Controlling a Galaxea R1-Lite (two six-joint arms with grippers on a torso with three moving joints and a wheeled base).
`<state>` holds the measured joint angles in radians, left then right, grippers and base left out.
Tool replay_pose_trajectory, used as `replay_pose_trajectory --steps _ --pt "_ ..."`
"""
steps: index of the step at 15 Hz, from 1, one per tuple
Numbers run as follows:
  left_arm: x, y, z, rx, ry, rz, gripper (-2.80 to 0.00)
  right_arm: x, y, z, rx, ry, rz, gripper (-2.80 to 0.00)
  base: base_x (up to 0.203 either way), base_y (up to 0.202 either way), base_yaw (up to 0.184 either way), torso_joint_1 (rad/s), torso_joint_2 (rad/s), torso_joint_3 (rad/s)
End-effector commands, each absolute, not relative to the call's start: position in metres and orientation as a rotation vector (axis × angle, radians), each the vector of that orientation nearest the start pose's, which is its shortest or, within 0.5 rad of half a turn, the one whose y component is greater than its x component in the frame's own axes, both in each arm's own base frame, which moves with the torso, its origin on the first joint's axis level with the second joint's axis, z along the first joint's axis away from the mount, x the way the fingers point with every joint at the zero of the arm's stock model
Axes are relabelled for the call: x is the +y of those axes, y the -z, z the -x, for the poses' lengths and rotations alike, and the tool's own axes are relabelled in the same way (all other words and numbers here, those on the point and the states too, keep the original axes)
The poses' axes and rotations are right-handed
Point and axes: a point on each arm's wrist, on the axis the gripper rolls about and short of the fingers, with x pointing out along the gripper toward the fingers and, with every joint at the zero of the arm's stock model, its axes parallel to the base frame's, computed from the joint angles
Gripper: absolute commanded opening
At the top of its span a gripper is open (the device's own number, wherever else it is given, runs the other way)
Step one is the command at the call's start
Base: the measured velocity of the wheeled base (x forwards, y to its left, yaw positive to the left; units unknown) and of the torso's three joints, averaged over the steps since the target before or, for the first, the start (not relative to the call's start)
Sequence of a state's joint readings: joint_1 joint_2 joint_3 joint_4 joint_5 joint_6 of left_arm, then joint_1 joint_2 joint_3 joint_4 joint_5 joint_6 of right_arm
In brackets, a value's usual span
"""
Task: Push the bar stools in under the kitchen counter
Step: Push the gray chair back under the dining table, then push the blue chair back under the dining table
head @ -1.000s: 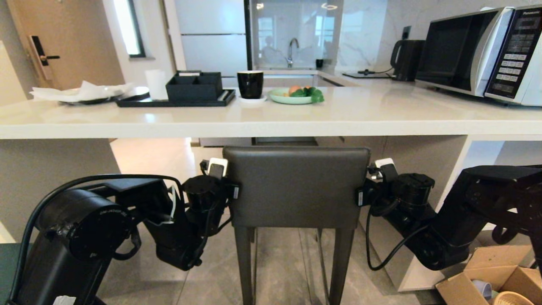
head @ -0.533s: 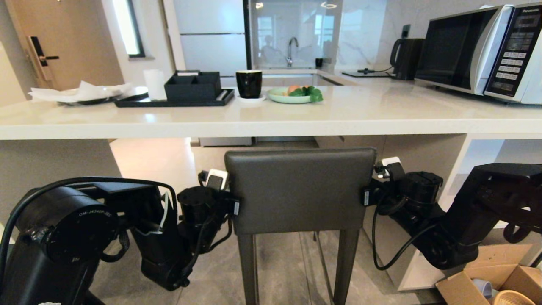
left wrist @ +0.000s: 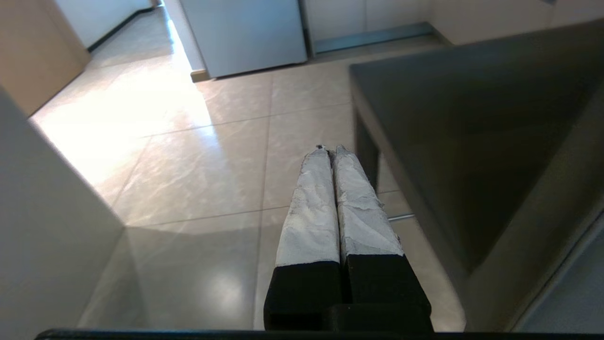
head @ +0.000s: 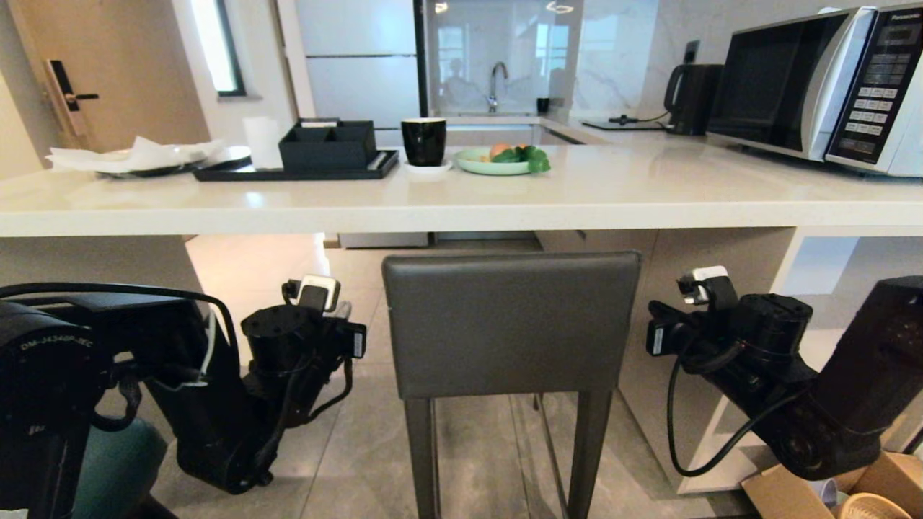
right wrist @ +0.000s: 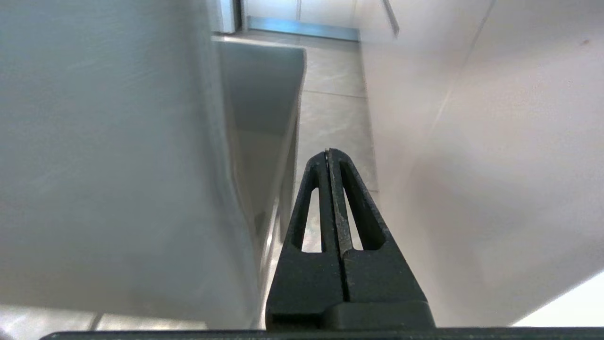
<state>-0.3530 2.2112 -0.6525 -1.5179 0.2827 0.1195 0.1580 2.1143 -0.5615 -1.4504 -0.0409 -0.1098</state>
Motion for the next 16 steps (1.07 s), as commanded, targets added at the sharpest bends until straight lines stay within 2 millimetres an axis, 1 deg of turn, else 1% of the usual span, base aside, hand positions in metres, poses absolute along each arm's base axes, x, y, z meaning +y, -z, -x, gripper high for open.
replay_pose_trajectory --steps 1,3,6,9,11,12,14,15,16 --pt "-0.108 -0.098 -0.314 -0.032 0.062 -0.099 -2.8 0.04 -0.096 -0.305 0.056 -0.094 0.114 -2.8 0.0 0.0 0.0 0.0 0.0 0.0" --pt "-0.097 -0.113 -0.284 -0.034 0.06 -0.086 -2.8 0.034 -0.116 -0.279 0.017 -0.083 0.096 -2.8 0.0 0.0 0.0 0.0 0.0 0.0" --pt "-0.083 -0.143 -0.242 -0.098 0.063 -0.06 -2.8 0.027 -0.15 -0.235 -0.055 -0.049 0.08 -2.8 0.0 0.0 0.0 0.0 0.0 0.0" --pt "-0.068 -0.17 -0.192 -0.197 0.07 -0.031 -2.8 0.019 -0.193 -0.184 -0.136 -0.01 0.067 -2.8 0.0 0.0 0.0 0.0 0.0 0.0" --pt "-0.053 -0.193 -0.159 -0.267 0.052 -0.012 -2.8 0.014 -0.223 -0.139 -0.158 0.002 0.061 -2.8 0.0 0.0 0.0 0.0 0.0 0.0" --pt "-0.045 -0.204 -0.142 -0.291 0.043 -0.005 -2.8 0.011 -0.234 -0.117 -0.146 0.004 0.057 -2.8 0.0 0.0 0.0 0.0 0.0 0.0" --pt "-0.027 -0.222 -0.105 -0.297 -0.003 -0.004 -2.8 0.005 -0.252 -0.068 -0.097 0.008 0.037 -2.8 0.0 0.0 0.0 0.0 0.0 0.0" --pt "-0.018 -0.23 -0.087 -0.301 -0.046 -0.005 -2.8 0.002 -0.26 -0.044 -0.106 0.014 0.025 -2.8 0.0 0.0 0.0 0.0 0.0 0.0" --pt "-0.01 -0.236 -0.069 -0.307 -0.081 -0.005 -2.8 0.0 -0.264 -0.026 -0.13 0.026 0.016 -2.8 0.0 0.0 0.0 0.0 0.0 0.0"
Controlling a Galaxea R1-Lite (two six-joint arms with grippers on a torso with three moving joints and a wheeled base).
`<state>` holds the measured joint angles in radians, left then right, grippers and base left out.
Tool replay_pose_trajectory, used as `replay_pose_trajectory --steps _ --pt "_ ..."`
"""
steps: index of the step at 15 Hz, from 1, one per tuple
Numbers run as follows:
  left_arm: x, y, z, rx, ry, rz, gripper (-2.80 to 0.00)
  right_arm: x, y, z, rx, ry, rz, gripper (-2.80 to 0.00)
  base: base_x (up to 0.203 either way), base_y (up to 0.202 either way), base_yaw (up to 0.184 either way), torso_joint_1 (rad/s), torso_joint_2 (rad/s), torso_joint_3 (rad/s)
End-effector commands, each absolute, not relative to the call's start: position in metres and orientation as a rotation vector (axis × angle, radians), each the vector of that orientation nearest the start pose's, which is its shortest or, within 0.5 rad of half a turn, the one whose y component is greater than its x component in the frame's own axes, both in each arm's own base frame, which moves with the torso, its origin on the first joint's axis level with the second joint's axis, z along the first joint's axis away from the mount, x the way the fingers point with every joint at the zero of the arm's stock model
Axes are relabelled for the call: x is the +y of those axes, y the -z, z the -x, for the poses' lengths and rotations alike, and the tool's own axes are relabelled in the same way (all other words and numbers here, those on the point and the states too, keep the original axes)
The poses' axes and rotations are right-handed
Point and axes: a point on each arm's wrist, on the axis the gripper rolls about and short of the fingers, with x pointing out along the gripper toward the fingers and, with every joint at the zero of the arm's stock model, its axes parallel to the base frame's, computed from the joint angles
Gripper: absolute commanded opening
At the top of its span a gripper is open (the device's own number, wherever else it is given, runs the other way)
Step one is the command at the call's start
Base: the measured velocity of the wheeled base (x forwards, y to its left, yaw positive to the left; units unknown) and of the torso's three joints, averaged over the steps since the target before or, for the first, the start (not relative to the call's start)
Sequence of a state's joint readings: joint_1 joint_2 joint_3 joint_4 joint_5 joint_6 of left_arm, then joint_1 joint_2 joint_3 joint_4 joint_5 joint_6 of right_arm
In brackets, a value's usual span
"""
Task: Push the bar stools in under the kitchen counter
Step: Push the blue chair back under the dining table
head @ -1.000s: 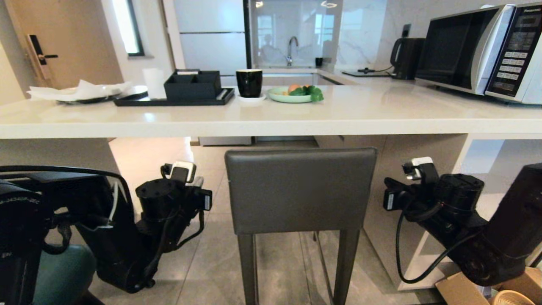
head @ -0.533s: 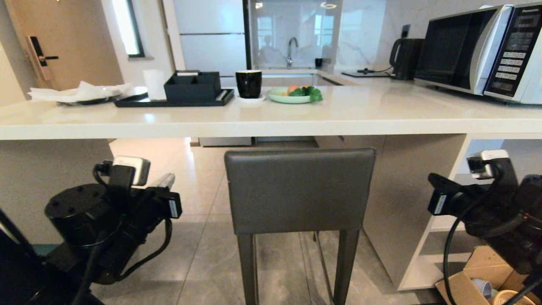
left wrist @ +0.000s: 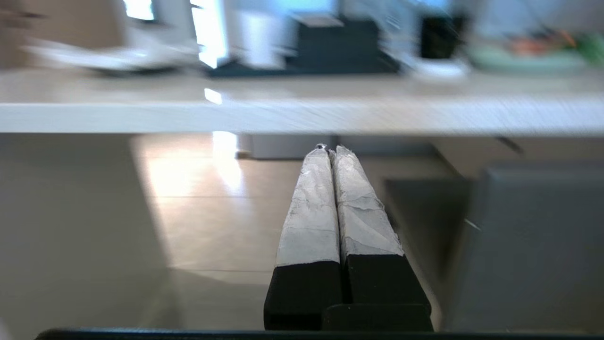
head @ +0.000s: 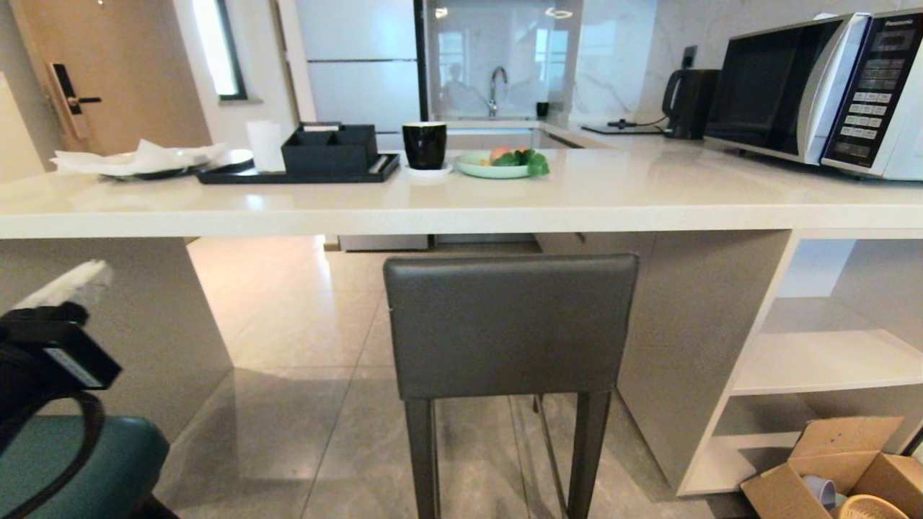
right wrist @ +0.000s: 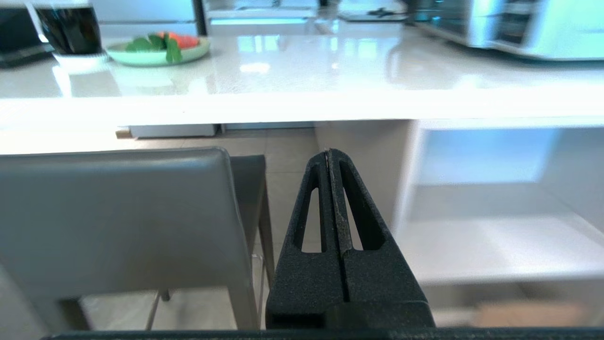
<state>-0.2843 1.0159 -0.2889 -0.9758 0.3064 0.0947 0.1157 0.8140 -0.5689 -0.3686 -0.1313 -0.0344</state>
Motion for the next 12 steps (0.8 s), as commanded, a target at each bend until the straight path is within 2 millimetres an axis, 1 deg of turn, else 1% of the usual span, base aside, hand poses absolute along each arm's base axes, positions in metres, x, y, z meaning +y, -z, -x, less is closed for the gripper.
replay_pose_trajectory --steps 1,3,5,6,7,8,10,11,12 --pt "-0.003 -0.241 -0.049 -0.313 -0.115 -0.005 -2.8 -0.002 -0.265 -0.008 -0.161 0.037 0.011 -2.8 0.0 0.0 0.0 0.0 0.0 0.0" --pt "0.005 -0.241 -0.01 -0.341 -0.172 -0.006 -2.8 -0.006 -0.257 0.023 -0.219 0.045 0.005 -2.8 0.0 0.0 0.0 0.0 0.0 0.0" --pt "0.008 -0.229 0.023 -0.362 -0.172 -0.008 -2.8 -0.009 -0.24 0.047 -0.216 0.053 0.009 -2.8 0.0 0.0 0.0 0.0 0.0 0.0" --pt "0.007 -0.219 0.03 -0.333 -0.173 -0.016 -2.8 -0.01 -0.232 0.051 -0.173 0.093 0.012 -2.8 0.0 0.0 0.0 0.0 0.0 0.0" --pt "0.006 -0.208 0.031 -0.31 -0.152 -0.026 -2.8 -0.012 -0.23 0.05 -0.161 0.178 0.008 -2.8 0.0 0.0 0.0 0.0 0.0 0.0" --pt "0.004 -0.202 0.033 -0.3 -0.096 -0.033 -2.8 -0.012 -0.229 0.05 -0.157 0.201 0.016 -2.8 0.0 0.0 0.0 0.0 0.0 0.0" --pt "0.003 -0.191 0.035 -0.22 -0.081 -0.042 -2.8 -0.011 -0.231 0.051 -0.156 0.234 0.083 -2.8 0.0 0.0 0.0 0.0 0.0 0.0" --pt "0.002 -0.187 0.04 -0.217 -0.065 -0.044 -2.8 -0.008 -0.231 0.052 -0.156 0.27 0.099 -2.8 0.0 0.0 0.0 0.0 0.0 0.0" --pt "0.0 -0.182 0.044 -0.229 -0.001 -0.044 -2.8 -0.004 -0.231 0.053 -0.158 0.269 0.112 -2.8 0.0 0.0 0.0 0.0 0.0 0.0"
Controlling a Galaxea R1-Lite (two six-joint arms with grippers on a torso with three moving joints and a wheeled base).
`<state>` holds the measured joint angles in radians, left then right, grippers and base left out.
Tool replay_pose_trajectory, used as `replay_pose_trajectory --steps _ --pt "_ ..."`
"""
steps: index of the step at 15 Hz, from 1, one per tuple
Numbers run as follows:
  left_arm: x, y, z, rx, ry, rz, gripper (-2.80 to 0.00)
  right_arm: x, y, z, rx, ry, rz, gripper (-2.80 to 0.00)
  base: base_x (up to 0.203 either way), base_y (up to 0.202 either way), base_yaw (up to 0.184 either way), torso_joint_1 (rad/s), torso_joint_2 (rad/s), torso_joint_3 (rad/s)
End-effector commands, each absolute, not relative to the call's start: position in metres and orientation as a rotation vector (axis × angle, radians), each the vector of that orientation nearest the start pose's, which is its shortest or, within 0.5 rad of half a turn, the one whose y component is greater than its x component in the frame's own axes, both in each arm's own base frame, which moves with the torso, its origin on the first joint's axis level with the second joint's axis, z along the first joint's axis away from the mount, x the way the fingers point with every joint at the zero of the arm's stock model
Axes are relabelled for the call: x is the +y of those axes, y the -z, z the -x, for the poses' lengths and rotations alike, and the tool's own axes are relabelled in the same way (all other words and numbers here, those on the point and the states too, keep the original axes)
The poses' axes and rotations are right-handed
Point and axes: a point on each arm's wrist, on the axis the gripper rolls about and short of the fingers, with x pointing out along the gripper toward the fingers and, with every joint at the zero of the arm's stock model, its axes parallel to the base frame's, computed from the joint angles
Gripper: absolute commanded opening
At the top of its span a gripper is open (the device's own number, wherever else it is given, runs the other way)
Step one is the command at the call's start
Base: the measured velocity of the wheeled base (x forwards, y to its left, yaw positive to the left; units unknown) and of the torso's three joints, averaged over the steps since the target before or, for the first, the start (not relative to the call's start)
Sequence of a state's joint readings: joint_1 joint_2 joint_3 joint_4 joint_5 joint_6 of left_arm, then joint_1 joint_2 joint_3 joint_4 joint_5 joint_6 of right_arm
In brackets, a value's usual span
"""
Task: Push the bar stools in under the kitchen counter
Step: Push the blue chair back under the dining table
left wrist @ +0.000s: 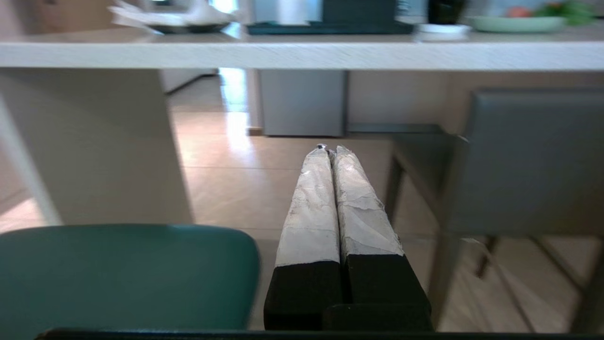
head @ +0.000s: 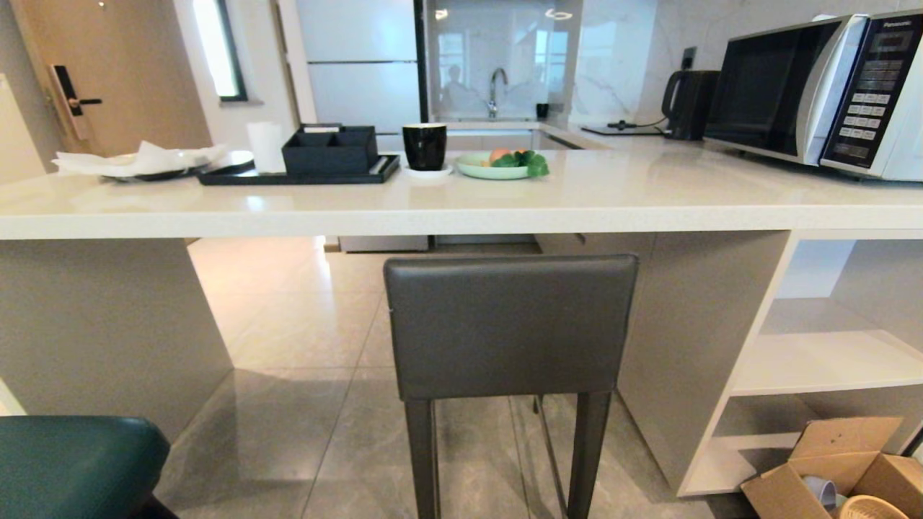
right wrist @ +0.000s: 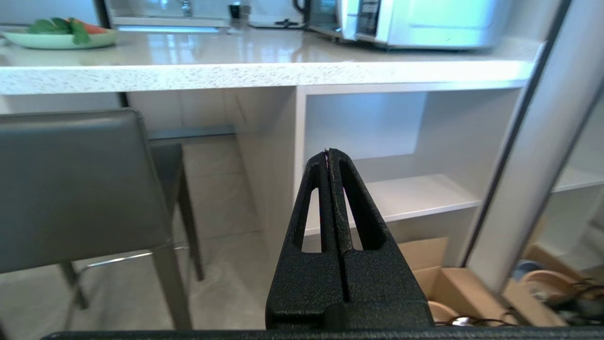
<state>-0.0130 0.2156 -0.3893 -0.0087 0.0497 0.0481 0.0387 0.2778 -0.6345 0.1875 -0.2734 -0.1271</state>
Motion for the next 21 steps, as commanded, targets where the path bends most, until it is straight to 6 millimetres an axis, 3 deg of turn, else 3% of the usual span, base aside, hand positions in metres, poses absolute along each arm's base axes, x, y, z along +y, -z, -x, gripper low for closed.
replay_pose_trajectory --steps 1,3,4,7,10,12,21 --pt "-0.001 -0.175 0.048 -0.242 0.07 -0.043 -2.8 -0.001 -0.228 0.054 -0.164 0.226 0.122 -2.8 0.0 0.0 0.0 0.0 0.0 0.0" --pt "-0.003 -0.156 0.055 -0.237 0.144 -0.046 -2.8 -0.001 -0.217 0.058 -0.178 0.178 0.1 -2.8 0.0 0.0 0.0 0.0 0.0 0.0" --pt "-0.004 -0.139 0.053 -0.165 0.161 -0.043 -2.8 -0.001 -0.202 0.06 -0.175 0.125 0.099 -2.8 0.0 0.0 0.0 0.0 0.0 0.0" --pt "-0.004 -0.116 0.043 -0.06 0.169 -0.028 -2.8 0.001 -0.126 0.043 -0.054 -0.022 0.1 -2.8 0.0 0.0 0.0 0.0 0.0 0.0" --pt "-0.003 -0.086 0.03 0.036 0.147 -0.028 -2.8 0.002 -0.083 0.026 -0.006 -0.078 0.101 -2.8 0.0 0.0 0.0 0.0 0.0 0.0" --pt "-0.003 -0.084 0.027 -0.01 0.117 0.005 -2.8 0.002 -0.082 0.024 -0.064 -0.066 0.11 -2.8 0.0 0.0 0.0 0.0 0.0 0.0" --pt "-0.002 -0.082 0.026 0.009 0.082 0.091 -2.8 0.0 -0.076 0.023 -0.002 0.0 0.063 -2.8 0.0 0.0 0.0 0.0 0.0 0.0"
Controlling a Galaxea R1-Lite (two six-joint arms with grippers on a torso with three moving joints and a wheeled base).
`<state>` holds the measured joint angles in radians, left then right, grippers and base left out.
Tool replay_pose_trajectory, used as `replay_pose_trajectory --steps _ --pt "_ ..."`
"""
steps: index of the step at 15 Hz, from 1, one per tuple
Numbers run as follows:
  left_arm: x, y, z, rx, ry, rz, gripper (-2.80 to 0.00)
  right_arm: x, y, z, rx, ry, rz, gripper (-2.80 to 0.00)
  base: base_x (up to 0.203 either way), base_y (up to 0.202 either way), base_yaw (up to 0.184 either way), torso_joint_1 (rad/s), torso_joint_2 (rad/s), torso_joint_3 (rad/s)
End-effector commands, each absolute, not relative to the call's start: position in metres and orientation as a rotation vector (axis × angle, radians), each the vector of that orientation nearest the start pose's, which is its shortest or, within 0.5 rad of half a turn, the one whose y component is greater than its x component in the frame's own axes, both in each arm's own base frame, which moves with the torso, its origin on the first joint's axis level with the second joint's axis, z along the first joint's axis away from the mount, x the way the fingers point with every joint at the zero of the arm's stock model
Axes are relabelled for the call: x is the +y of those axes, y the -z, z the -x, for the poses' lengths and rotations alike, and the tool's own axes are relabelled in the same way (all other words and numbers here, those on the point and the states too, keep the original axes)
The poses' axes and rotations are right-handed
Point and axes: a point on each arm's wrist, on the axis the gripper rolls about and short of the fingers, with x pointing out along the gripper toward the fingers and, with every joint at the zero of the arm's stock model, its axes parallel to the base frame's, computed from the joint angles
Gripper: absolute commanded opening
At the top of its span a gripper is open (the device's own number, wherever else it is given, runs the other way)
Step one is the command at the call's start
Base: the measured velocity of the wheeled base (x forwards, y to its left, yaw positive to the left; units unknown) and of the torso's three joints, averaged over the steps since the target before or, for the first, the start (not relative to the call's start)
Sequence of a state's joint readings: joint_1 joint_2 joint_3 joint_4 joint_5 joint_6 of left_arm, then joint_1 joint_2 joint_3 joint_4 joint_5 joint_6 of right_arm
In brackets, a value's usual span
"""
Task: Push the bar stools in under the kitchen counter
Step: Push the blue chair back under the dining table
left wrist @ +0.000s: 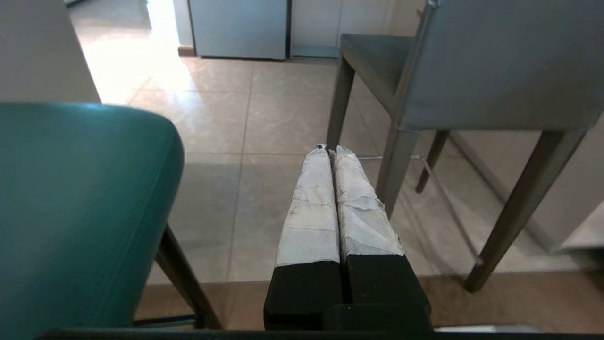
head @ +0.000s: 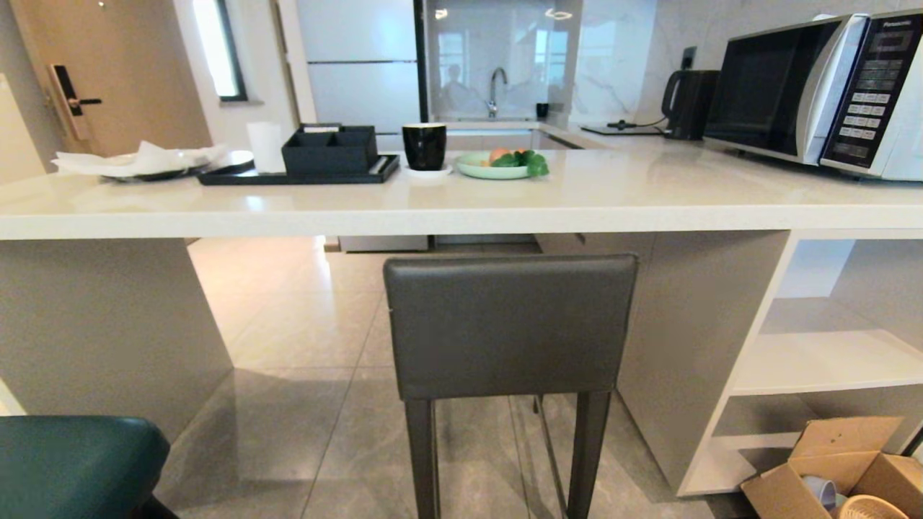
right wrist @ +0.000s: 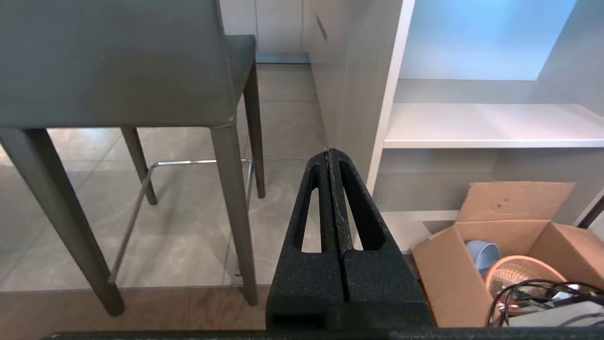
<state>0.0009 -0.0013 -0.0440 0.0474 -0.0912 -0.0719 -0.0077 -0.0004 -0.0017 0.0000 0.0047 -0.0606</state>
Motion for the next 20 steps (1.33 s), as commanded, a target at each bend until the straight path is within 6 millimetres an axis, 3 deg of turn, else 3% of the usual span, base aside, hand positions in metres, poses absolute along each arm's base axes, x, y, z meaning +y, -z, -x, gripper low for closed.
replay_pose_trajectory --steps 1,7,20 --pt "-0.0018 -0.0821 0.0263 0.011 0.076 0.095 -2.8 0.0003 -0.0763 0.023 -0.003 0.003 0.061 -2.8 0.0 0.0 0.0 0.0 0.0 0.0" --pt "-0.0004 -0.0752 0.0243 0.03 0.015 -0.113 -2.8 0.0003 -0.0758 0.0229 0.0 0.002 0.061 -2.8 0.0 0.0 0.0 0.0 0.0 0.0" --pt "-0.0001 -0.0757 0.023 -0.002 0.002 -0.031 -2.8 0.0003 -0.0759 0.0229 -0.001 0.003 0.059 -2.8 -0.01 0.0 0.0 0.001 0.0 0.0"
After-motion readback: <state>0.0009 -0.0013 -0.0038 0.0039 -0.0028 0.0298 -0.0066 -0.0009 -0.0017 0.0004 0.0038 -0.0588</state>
